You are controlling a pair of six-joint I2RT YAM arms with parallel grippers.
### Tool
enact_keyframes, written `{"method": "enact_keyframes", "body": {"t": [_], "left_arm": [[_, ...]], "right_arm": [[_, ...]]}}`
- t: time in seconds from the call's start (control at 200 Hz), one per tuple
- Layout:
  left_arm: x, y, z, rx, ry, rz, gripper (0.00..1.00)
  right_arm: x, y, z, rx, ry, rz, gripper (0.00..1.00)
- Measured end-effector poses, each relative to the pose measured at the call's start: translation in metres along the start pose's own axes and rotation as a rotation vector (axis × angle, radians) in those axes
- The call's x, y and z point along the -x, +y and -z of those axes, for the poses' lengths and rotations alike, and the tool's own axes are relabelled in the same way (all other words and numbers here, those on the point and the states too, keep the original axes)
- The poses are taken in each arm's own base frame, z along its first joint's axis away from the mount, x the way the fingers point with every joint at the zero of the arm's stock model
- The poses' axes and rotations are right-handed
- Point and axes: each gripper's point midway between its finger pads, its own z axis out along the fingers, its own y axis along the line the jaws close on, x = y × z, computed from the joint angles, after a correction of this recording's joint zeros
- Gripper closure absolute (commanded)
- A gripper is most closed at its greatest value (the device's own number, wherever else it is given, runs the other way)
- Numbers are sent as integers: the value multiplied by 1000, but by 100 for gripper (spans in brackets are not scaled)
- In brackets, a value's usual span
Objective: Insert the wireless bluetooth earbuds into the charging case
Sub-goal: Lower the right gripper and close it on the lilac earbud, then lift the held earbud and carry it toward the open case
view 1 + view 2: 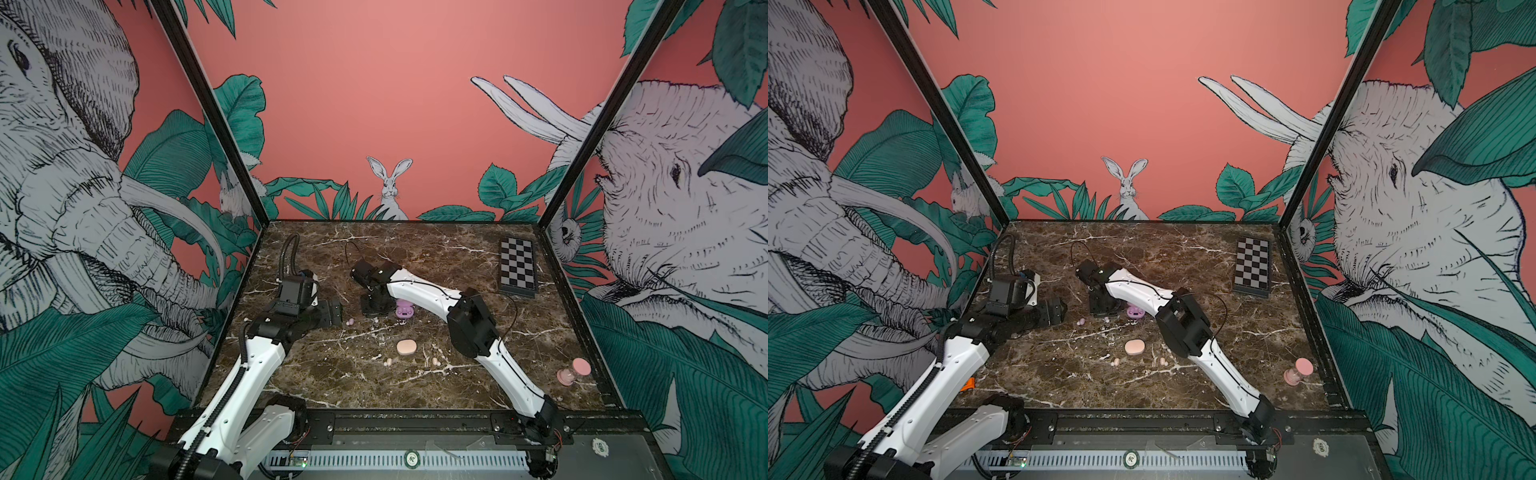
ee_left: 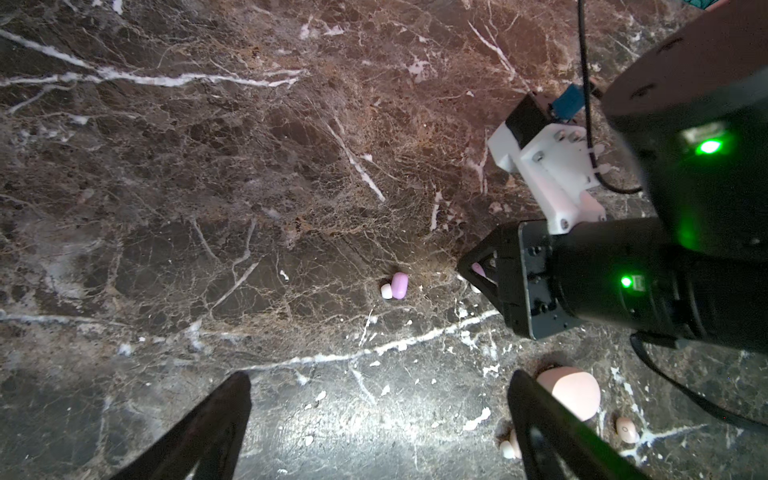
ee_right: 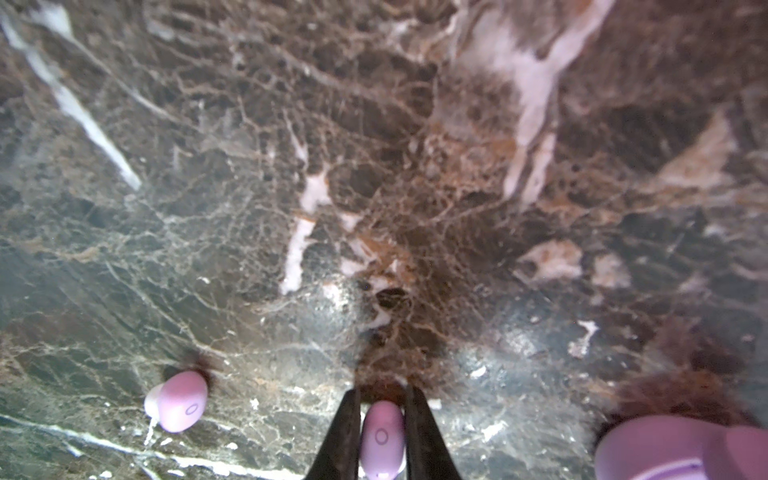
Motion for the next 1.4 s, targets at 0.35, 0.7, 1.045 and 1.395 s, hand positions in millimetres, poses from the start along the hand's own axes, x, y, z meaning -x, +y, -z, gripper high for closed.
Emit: {"method": "enact_keyframes", "body": {"t": [0.35, 0.7, 1.045, 1.395], "left_arm": [[0, 0, -2, -1, 5, 2, 3], [1, 0, -2, -5, 4, 5, 3], [0, -5, -2, -32, 8, 1, 5], [3, -19, 3, -113, -16, -23, 1]], "right_arm": [[4, -3, 1, 2, -1, 5, 95], [4, -8, 10, 10, -10, 30, 100], [15, 5, 128, 146, -227, 114, 100], [-4, -18, 175, 148, -335, 200, 100]]}}
